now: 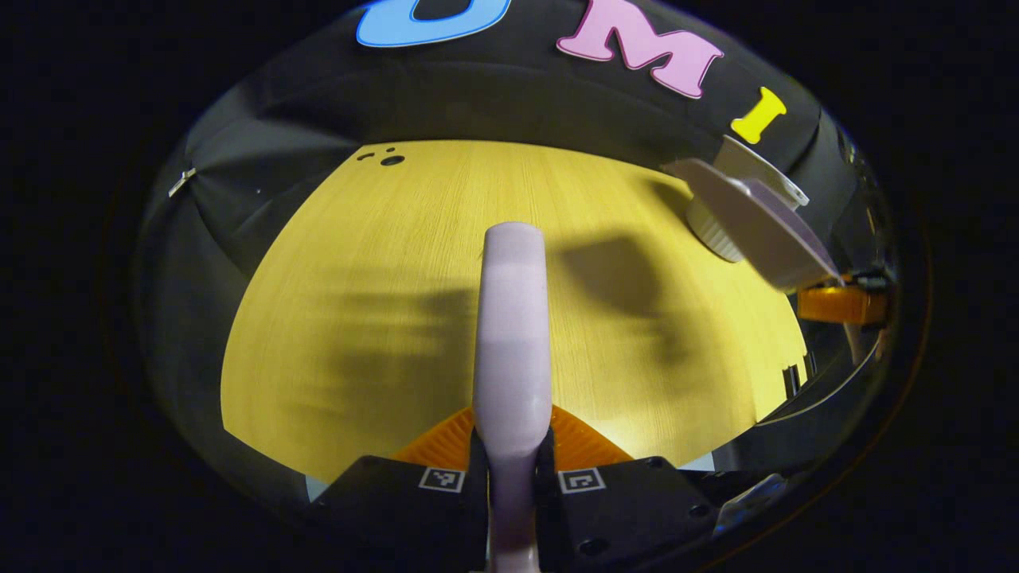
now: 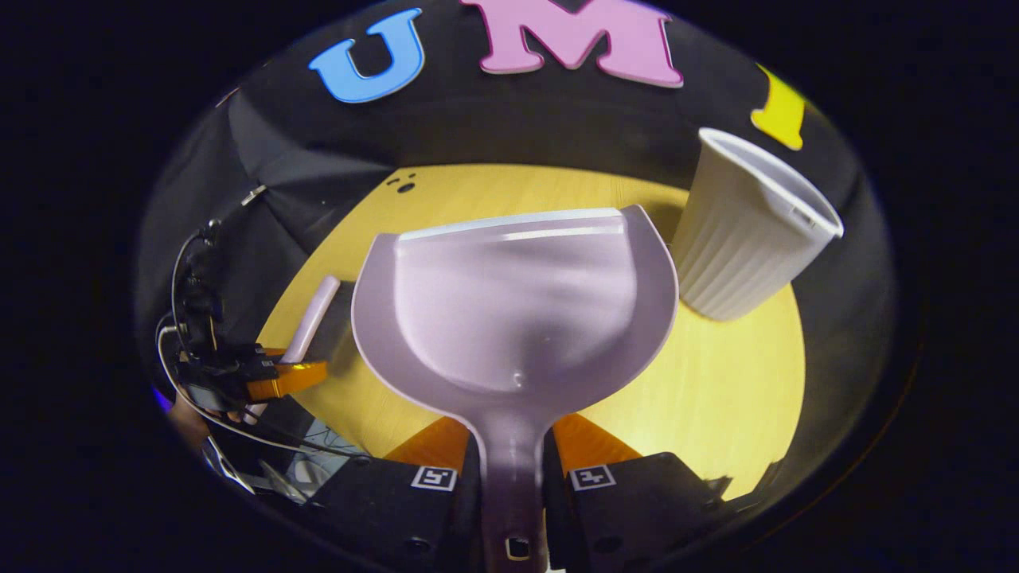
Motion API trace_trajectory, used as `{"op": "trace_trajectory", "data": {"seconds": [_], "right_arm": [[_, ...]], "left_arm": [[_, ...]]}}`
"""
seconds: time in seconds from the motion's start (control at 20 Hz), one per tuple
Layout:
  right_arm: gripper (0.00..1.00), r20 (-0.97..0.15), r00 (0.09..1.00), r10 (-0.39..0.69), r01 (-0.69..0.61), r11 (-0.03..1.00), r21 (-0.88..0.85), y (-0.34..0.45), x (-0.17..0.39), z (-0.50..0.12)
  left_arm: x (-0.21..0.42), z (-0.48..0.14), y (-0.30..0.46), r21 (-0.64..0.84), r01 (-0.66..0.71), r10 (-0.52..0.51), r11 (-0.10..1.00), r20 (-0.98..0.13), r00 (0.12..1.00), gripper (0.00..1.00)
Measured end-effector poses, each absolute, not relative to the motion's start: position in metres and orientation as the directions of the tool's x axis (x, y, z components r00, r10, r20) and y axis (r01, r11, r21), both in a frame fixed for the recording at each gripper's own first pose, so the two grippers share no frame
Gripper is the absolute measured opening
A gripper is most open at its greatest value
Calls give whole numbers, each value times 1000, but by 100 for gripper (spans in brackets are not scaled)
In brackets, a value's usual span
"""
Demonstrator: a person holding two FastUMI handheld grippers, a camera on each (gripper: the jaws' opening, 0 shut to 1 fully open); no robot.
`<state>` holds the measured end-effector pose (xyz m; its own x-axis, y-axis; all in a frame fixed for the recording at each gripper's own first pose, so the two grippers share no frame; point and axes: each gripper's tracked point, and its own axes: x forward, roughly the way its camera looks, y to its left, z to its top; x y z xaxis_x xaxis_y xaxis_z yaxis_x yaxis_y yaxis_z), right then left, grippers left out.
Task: Pick up the small broom and dustpan from the desktop, sweep the trash into the dustpan with the broom, and then empty the trash into the garbage bin.
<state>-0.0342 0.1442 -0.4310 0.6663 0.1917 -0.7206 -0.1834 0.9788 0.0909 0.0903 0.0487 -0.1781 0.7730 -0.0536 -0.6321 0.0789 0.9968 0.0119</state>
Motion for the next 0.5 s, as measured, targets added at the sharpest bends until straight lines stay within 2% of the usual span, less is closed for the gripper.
{"op": "trace_trajectory", "data": {"seconds": [0.25,0.3,0.35,0.5], "right_arm": [[36,-784,604,145,-98,989,107,134,-25,-500],[33,-794,591,142,-79,990,118,134,-21,-508],[40,-801,583,139,-58,990,130,133,-17,-517],[38,-813,569,124,-18,990,138,127,-8,-533]], "left_arm": [[121,-204,52,86,54,20,995,-685,728,28],[126,-207,47,107,52,37,993,-693,720,29],[129,-208,39,119,54,44,991,-695,718,28],[128,-205,37,143,48,68,989,-710,701,29]]}}
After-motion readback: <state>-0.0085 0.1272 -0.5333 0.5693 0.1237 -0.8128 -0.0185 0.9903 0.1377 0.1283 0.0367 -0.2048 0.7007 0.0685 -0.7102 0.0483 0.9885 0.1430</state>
